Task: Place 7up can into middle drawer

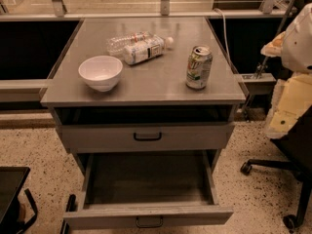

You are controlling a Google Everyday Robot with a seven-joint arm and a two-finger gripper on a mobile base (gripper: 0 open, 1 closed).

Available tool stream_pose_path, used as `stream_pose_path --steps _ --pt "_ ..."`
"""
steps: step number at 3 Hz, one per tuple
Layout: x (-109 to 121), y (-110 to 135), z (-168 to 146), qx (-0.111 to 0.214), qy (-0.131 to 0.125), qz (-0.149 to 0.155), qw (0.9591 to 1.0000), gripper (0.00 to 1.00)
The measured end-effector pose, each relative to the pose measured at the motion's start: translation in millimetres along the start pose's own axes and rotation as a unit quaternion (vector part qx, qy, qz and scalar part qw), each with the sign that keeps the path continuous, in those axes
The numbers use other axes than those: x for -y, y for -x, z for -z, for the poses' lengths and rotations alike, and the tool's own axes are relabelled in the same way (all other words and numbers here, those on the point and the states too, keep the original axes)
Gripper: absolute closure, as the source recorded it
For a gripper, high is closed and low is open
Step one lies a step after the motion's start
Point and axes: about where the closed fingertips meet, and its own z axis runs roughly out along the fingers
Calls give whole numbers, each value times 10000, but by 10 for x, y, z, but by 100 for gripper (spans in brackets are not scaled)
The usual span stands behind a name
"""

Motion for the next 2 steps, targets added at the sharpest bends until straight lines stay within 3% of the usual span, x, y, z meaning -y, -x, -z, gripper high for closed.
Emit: stream_pose_path --steps 1,2 --pt "0 0 0 1 0 0 10000 0" --pt "81 -4 -3 221 -43 60 9997 0"
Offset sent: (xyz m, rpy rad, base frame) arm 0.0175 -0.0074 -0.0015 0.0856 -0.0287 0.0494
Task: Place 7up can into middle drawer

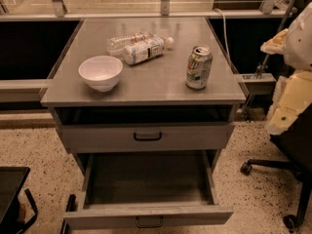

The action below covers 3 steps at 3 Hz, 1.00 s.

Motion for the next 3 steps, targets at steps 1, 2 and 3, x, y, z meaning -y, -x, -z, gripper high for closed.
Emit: stream_pose_path --steps 1,2,3 --pt "166 -24 -46 485 -35 163 9987 0" --pt "413 -86 -152 1260 -81 332 9914 0" --pt "605 -168 -265 1818 -168 361 9825 0"
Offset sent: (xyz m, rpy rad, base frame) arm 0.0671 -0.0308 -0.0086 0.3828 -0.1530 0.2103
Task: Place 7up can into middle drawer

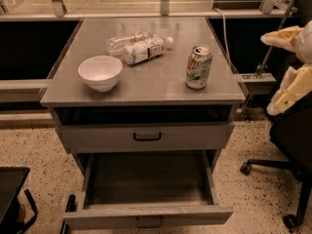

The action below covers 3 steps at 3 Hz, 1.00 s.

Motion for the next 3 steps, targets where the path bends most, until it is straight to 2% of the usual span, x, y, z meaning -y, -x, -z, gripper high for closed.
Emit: stream_pose_path --steps 1,3 --pt "173 -277 -122 332 -179 -219 9991 0" --pt "422 -859 -420 578 -498 -773 9941 0"
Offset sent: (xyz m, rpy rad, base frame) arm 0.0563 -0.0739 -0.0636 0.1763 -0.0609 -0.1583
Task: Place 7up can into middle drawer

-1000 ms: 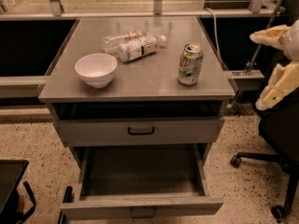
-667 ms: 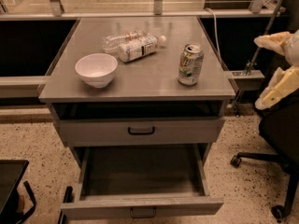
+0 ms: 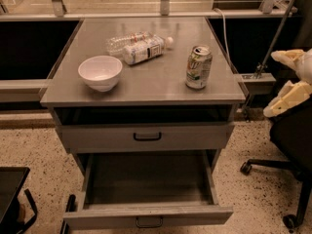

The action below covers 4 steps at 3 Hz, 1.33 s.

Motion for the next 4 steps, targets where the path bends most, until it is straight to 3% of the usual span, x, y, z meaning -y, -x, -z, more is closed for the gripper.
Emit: stream_pose_path --steps 1,2,3,4 --pt "63 -96 -381 177 247 -138 9994 0" --pt "-12 101 -921 434 827 72 9956 0" --pt "-12 101 -921 435 828 72 9956 0" --pt "40 244 -1132 912 1118 94 9895 0"
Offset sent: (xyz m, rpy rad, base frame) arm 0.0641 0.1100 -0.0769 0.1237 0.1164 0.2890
